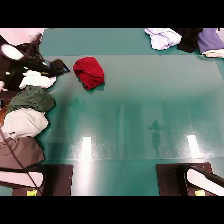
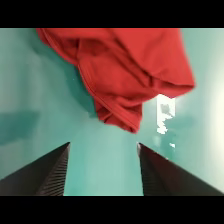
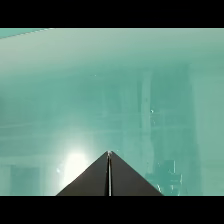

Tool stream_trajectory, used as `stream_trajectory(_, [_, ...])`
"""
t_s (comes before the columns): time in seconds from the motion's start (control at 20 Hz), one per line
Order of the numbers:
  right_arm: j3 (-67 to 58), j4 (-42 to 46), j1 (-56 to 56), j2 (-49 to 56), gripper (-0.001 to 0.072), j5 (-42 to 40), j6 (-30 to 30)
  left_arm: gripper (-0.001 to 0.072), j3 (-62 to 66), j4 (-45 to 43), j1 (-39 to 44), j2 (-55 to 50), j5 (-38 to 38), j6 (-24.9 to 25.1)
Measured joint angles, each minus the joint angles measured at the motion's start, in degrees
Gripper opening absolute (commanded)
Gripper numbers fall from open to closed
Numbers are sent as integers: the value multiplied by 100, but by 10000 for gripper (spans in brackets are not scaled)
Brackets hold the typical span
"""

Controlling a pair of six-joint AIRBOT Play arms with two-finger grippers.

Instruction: Fold the shirts.

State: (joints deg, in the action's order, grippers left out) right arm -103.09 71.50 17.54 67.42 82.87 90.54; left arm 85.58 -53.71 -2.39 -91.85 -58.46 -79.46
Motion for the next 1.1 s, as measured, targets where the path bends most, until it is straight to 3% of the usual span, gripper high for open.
stream_trajectory(0.35, [0,2,0,0,15,155,0,513,-46,1036,546,-1174,822,398])
stream_trajectory(0.4, [0,2,0,0,15,190,0,477,-42,1084,621,-1239,929,422])
stream_trajectory(0.45, [0,2,0,0,15,205,0,309,-31,1141,678,-1287,1034,437])
stream_trajectory(0.5, [0,2,0,0,15,227,0,46,-4,1172,710,-1331,1121,444])
stream_trajectory(0.75, [0,4,0,0,15,308,0,25,658,1292,798,-1392,879,474])
stream_trajectory(1.1, [0,2,0,0,15,341,0,25,3169,1401,1080,-1029,-984,470])
